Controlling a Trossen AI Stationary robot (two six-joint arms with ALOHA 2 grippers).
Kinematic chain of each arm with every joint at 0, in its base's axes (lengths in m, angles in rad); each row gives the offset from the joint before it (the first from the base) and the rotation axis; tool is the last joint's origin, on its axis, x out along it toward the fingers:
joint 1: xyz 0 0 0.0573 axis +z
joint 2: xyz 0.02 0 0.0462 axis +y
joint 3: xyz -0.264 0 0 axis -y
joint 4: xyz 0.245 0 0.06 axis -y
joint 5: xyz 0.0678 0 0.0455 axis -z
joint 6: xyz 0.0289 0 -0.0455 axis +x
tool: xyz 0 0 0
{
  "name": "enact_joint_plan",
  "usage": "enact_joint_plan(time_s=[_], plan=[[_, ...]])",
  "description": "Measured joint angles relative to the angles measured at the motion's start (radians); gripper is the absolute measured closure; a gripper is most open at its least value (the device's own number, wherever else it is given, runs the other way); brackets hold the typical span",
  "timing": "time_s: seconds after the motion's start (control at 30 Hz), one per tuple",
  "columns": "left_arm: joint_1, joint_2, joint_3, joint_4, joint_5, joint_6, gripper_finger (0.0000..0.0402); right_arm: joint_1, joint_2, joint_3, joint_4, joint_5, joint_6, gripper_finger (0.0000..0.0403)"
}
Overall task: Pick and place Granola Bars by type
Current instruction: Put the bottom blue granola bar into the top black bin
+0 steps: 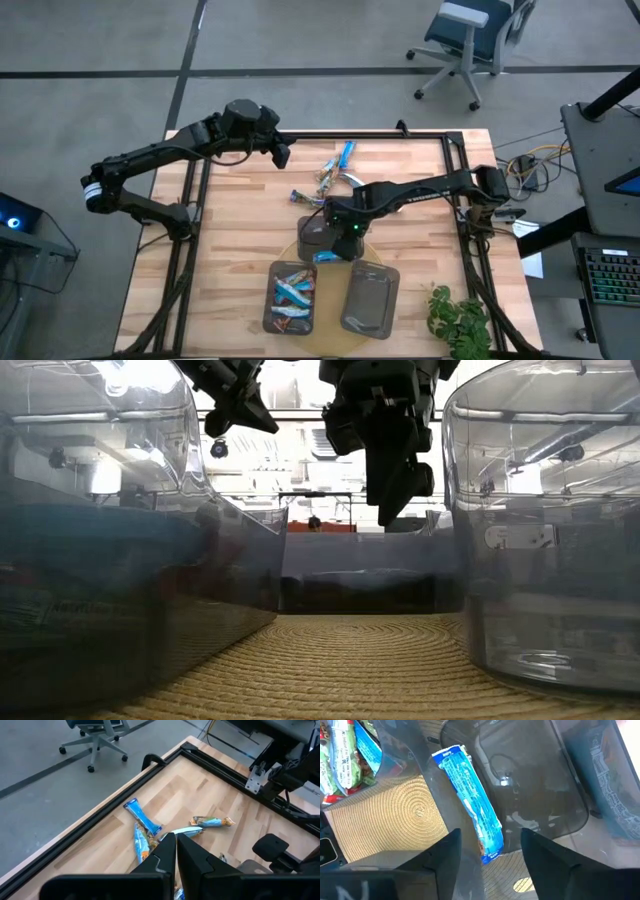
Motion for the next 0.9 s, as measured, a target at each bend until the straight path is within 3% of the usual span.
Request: enact_joint_plan(time_s=[0.43, 0.57, 0.8, 0.9], plan=[[0.000, 0.000, 0.000, -0.009, 0.000, -0.001, 0.0402, 0.000, -0.008, 0.004, -0.003, 0.003, -0.091, 0.0206], [0.000, 0.000, 0.000, -0.010, 0.000, 0.000, 0.0402, 0.001, -0.020, 0.004, -0.010, 0.003, -0.131, 0.0251], [0.000, 0.000, 0.000, -0.029, 0.001, 0.000, 0.0402, 0.002, -0.059, 0.004, -0.011, 0.010, -0.206, 0.0376], [0.000, 0.000, 0.000, -0.030, 0.001, 0.018, 0.0402, 0.002, -0.079, 0.004, -0.011, 0.011, -0.209, 0.0389]])
